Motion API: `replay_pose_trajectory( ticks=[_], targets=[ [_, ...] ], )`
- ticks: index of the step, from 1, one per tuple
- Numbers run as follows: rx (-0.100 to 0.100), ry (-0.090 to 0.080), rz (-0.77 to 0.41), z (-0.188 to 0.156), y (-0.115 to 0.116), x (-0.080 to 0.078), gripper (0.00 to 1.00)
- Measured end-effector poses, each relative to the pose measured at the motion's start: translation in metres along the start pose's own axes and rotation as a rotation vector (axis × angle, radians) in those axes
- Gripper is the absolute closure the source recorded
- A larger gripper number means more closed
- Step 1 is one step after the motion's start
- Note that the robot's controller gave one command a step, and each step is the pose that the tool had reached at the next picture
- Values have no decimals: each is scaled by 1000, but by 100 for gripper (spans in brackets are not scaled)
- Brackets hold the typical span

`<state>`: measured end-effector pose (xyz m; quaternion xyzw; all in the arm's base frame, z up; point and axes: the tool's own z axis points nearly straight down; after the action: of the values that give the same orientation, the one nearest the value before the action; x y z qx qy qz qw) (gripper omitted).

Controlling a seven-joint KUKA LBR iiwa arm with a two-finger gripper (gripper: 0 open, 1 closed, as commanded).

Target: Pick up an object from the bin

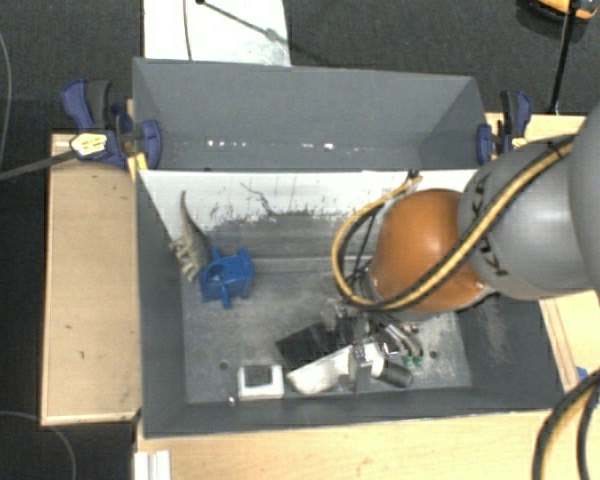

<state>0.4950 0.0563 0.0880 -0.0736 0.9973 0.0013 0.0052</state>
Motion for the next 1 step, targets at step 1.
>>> replay_pose_trajectory(
  ticks=[1],
  targets=[
    [0, -4, -93, 18, 6, -9, 100]
  ],
)
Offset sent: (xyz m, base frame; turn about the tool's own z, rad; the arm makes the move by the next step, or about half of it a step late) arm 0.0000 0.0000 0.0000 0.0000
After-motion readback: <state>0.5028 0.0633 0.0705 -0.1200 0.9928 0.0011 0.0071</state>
